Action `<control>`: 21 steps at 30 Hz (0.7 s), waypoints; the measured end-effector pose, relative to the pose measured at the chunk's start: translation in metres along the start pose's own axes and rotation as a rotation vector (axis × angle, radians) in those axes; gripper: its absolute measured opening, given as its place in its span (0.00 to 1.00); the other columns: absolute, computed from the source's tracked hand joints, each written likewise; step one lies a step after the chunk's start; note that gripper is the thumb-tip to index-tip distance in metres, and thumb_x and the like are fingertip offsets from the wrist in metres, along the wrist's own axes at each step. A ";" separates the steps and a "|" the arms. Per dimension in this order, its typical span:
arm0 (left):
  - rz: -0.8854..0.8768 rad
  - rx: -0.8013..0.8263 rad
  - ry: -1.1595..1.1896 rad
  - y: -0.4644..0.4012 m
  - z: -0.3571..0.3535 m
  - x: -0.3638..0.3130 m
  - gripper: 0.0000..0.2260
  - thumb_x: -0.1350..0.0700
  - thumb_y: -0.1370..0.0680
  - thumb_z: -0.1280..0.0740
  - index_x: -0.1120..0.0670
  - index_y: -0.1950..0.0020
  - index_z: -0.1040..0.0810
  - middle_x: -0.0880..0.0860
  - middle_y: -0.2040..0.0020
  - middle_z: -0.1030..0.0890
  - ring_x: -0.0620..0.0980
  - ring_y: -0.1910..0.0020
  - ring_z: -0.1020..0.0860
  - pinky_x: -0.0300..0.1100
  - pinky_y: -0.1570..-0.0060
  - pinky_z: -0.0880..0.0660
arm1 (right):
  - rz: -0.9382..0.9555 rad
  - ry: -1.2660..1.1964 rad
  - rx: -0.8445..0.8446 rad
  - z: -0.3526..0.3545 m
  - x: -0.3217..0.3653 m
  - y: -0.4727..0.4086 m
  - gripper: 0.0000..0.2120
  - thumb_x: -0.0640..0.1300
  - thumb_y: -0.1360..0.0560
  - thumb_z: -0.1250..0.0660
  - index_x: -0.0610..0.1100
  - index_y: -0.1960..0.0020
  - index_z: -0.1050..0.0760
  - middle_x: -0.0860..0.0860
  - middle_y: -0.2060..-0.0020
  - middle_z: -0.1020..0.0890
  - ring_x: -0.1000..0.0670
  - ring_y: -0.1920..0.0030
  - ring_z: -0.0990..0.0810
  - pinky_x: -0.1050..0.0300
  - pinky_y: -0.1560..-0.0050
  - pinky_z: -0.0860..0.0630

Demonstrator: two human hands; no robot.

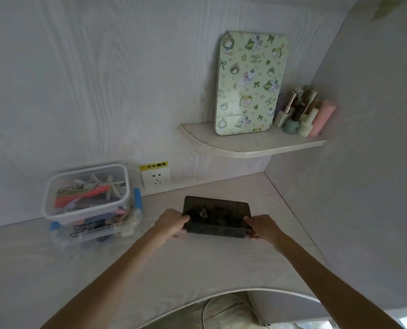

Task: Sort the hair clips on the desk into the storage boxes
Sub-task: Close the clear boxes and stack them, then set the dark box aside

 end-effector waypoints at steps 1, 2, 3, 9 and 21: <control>-0.035 -0.021 -0.013 0.008 0.011 -0.005 0.12 0.56 0.21 0.38 0.60 0.41 0.26 0.60 0.41 0.21 0.51 0.55 0.19 0.38 0.63 0.24 | 0.031 -0.016 -0.018 0.005 0.009 0.005 0.16 0.46 0.23 0.36 0.32 0.49 0.23 0.46 0.68 0.18 0.49 0.70 0.19 0.62 0.64 0.21; -0.070 -0.040 -0.032 0.018 0.023 -0.011 0.11 0.55 0.21 0.38 0.60 0.43 0.25 0.59 0.43 0.19 0.49 0.59 0.19 0.37 0.64 0.24 | 0.068 -0.034 -0.027 0.010 0.021 0.012 0.15 0.46 0.24 0.35 0.33 0.50 0.21 0.48 0.72 0.18 0.52 0.74 0.19 0.63 0.67 0.21; -0.104 -0.066 -0.042 0.030 0.038 -0.015 0.12 0.54 0.21 0.37 0.60 0.44 0.24 0.59 0.46 0.18 0.47 0.62 0.19 0.38 0.64 0.23 | 0.116 -0.040 -0.023 0.013 0.037 0.019 0.15 0.47 0.25 0.34 0.34 0.52 0.21 0.49 0.74 0.19 0.53 0.75 0.20 0.64 0.68 0.21; -0.201 -0.199 -0.008 0.109 0.134 -0.027 0.07 0.56 0.23 0.34 0.59 0.52 0.20 0.57 0.58 0.16 0.45 0.70 0.17 0.47 0.59 0.19 | 0.380 0.060 0.125 0.007 0.146 0.085 0.13 0.48 0.24 0.37 0.42 0.62 0.23 0.47 0.67 0.20 0.54 0.74 0.20 0.64 0.70 0.23; -0.036 -0.492 0.202 0.133 0.266 0.028 0.08 0.60 0.23 0.35 0.65 0.50 0.24 0.62 0.45 0.19 0.56 0.51 0.21 0.49 0.49 0.25 | 0.552 0.144 0.306 -0.115 0.268 0.113 0.13 0.47 0.23 0.38 0.36 0.54 0.24 0.46 0.62 0.20 0.52 0.68 0.21 0.63 0.65 0.21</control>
Point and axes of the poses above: each hand's wrist, its own y-axis away from the middle knuckle, its own z-axis out of the back of the hand, x = y × z, the point moved 3 cm from there along -y, towards the middle knuckle
